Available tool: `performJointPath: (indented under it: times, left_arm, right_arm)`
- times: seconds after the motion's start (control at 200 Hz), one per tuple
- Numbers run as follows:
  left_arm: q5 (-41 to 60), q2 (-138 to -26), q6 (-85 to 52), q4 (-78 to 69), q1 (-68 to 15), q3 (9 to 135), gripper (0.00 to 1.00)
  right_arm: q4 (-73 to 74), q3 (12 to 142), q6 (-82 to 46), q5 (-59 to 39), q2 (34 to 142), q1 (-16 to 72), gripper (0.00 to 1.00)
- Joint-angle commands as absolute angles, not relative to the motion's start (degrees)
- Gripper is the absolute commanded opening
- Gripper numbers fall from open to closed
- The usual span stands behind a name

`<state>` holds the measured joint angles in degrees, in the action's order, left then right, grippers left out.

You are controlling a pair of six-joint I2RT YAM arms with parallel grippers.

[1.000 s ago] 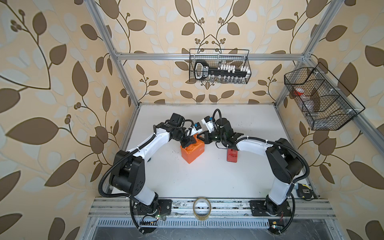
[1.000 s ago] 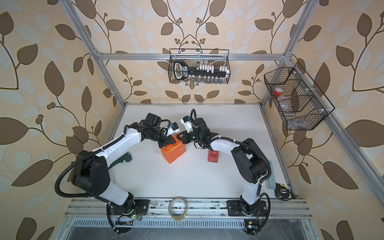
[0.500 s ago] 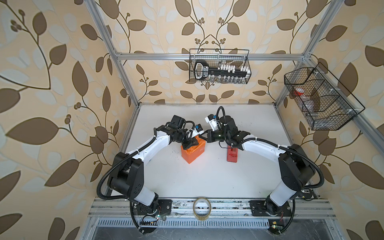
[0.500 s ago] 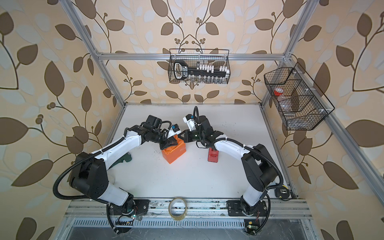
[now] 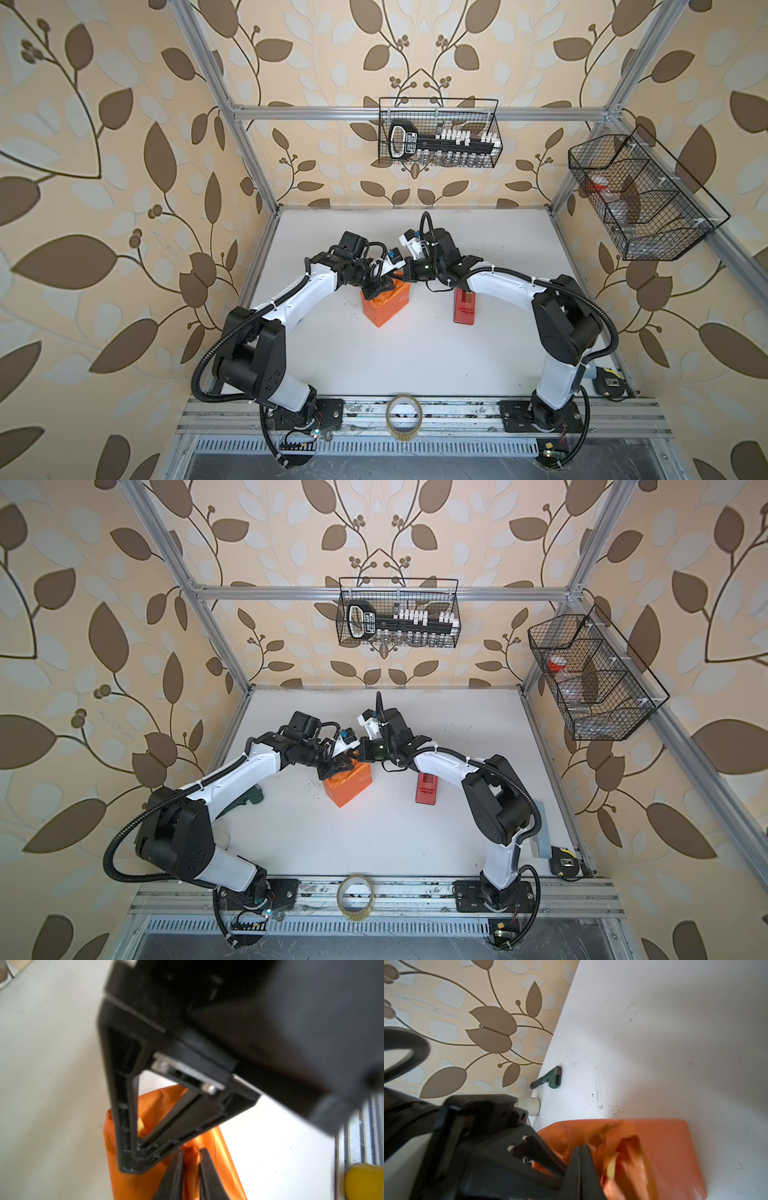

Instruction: Wrap the gift box in paper

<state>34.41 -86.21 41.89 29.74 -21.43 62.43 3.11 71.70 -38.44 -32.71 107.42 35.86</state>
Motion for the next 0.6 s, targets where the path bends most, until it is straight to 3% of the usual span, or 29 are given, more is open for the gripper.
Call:
performJointPath:
  times: [0.0,0.165,0.345,0.48,0.595]
  left_arm:
    - [34.4,-86.5,43.4,38.8,-22.3,61.2,0.2]
    - [34.7,-86.5,43.0,39.3,-22.3,62.3,0.23]
    - [36.7,-83.8,37.8,48.7,-22.2,71.9,0.49]
    - [34.0,-82.9,26.1,53.6,-18.7,81.8,0.6]
    - [25.9,-82.8,15.5,52.6,-14.9,82.9,0.69]
  right_arm:
    - [-2.6,68.3,-38.1,-30.3,109.8,36.1,0.0]
    - [-4.4,67.2,-36.8,-29.3,110.2,35.9,0.0]
    - [-6.2,67.3,-34.8,-28.9,110.4,35.6,0.0]
    - [-6.8,67.5,-33.4,-28.6,109.6,35.6,0.0]
    - [-7.3,67.8,-32.9,-28.5,109.4,35.5,0.0]
